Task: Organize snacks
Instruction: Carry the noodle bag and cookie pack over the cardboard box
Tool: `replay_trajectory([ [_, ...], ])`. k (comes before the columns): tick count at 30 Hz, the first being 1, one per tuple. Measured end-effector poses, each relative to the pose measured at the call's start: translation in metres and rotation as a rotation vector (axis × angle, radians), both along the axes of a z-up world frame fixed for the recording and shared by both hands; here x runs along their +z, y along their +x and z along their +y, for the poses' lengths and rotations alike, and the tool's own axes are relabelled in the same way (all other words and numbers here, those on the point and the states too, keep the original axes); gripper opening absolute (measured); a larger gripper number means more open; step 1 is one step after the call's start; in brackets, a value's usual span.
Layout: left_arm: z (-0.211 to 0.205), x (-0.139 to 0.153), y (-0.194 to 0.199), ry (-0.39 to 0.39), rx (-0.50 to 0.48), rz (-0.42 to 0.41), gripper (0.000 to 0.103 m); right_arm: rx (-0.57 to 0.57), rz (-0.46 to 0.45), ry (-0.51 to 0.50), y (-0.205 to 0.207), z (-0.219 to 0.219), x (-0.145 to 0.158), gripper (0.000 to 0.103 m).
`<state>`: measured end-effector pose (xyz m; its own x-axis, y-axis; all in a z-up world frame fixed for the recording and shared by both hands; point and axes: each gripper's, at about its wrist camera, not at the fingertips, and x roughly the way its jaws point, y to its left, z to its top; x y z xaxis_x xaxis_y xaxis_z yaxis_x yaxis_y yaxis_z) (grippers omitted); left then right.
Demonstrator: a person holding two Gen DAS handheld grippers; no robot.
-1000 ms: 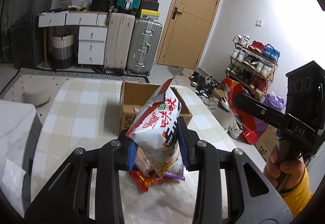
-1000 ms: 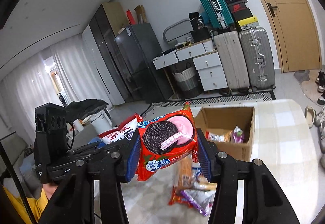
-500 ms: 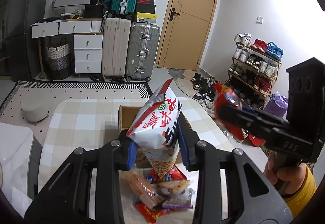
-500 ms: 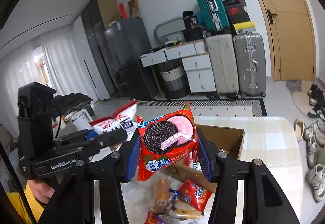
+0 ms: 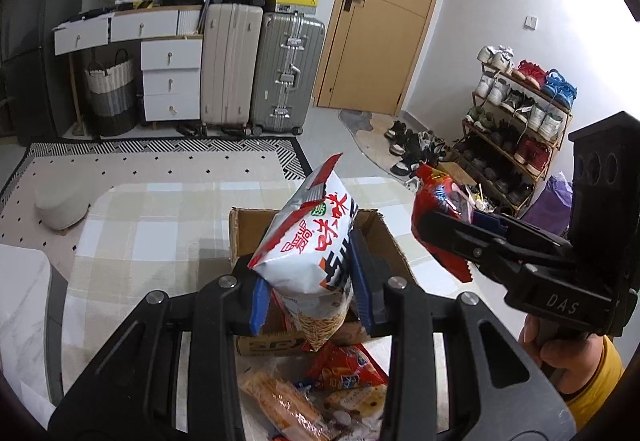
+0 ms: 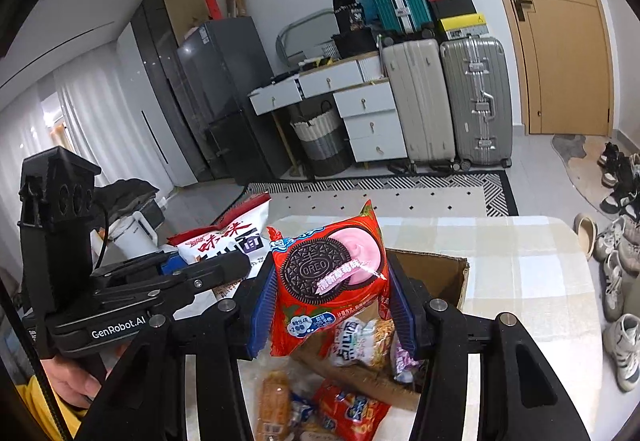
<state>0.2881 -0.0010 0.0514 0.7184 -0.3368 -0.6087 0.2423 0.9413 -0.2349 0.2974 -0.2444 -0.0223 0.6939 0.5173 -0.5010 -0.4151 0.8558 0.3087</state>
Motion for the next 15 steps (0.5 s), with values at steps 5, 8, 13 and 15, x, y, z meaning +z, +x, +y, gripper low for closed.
replay_trajectory([
  [5,-0.007,-0.025,0.041,0.011,0.002,0.044,0.031,-0.008,0.07,-0.004,0.025,0.002,-0.023,0.051],
  [8,-0.009,-0.044,0.069,0.003,0.007,0.078,0.031,-0.01,0.104,-0.002,0.039,0.002,-0.038,0.051],
  [13,-0.013,-0.075,0.103,-0.011,0.009,0.12,0.031,-0.006,0.122,-0.011,0.052,0.004,-0.054,0.051],
  [15,-0.015,-0.088,0.113,-0.012,0.01,0.136,0.031,-0.004,0.136,-0.009,0.057,0.004,-0.059,0.051],
])
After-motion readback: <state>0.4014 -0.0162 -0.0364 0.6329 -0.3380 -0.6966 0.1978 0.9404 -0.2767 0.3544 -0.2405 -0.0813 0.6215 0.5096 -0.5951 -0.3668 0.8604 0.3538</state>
